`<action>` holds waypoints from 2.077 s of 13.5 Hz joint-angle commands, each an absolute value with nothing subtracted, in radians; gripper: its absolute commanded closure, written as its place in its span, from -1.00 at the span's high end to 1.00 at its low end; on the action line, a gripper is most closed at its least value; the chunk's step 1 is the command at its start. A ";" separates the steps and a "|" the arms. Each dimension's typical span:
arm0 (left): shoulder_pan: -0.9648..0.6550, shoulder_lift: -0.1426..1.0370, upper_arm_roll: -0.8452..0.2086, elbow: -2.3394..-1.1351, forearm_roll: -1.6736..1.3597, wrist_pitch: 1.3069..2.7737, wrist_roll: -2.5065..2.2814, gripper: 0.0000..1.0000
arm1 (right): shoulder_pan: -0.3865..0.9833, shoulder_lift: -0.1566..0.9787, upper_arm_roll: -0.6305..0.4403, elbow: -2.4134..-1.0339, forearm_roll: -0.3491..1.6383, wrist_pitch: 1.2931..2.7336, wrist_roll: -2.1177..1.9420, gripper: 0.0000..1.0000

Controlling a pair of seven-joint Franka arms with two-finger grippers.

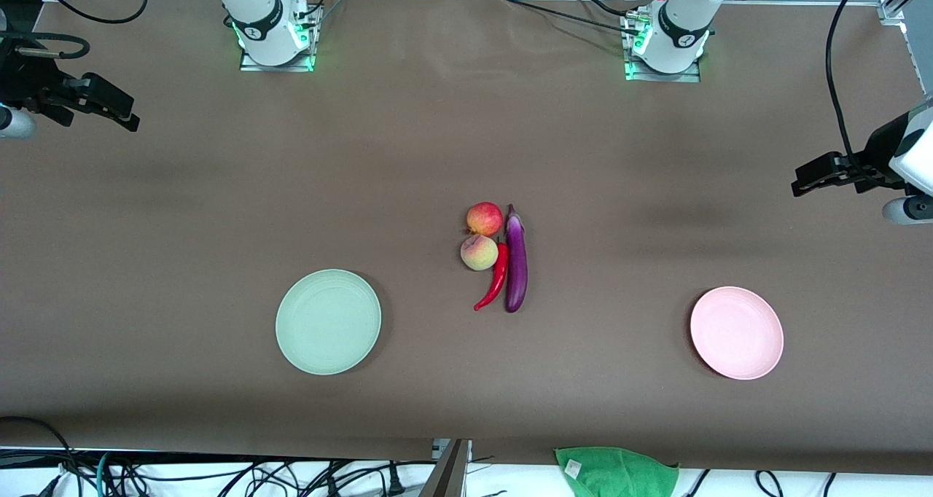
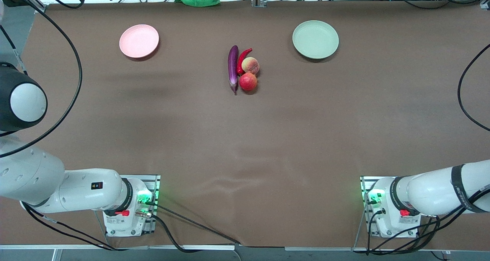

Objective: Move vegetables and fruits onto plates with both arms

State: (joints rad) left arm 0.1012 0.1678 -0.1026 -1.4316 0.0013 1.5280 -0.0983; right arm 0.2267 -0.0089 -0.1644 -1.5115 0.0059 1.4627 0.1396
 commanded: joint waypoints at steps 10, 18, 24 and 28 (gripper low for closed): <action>0.097 0.150 -0.101 -1.445 0.021 1.519 -0.071 1.00 | 0.224 -0.006 -0.170 -1.496 0.025 1.453 0.130 1.00; 0.087 0.160 -0.103 -1.499 0.018 1.566 -0.069 1.00 | 0.225 -0.006 -0.169 -1.496 0.025 1.457 0.132 1.00; 0.052 0.245 -0.127 -1.557 0.003 1.719 -0.109 1.00 | 0.236 -0.005 -0.164 -1.494 0.025 1.459 0.130 1.00; 0.019 0.377 -0.164 -1.555 -0.038 1.891 -0.205 1.00 | 0.236 -0.003 -0.164 -1.494 0.025 1.460 0.129 1.00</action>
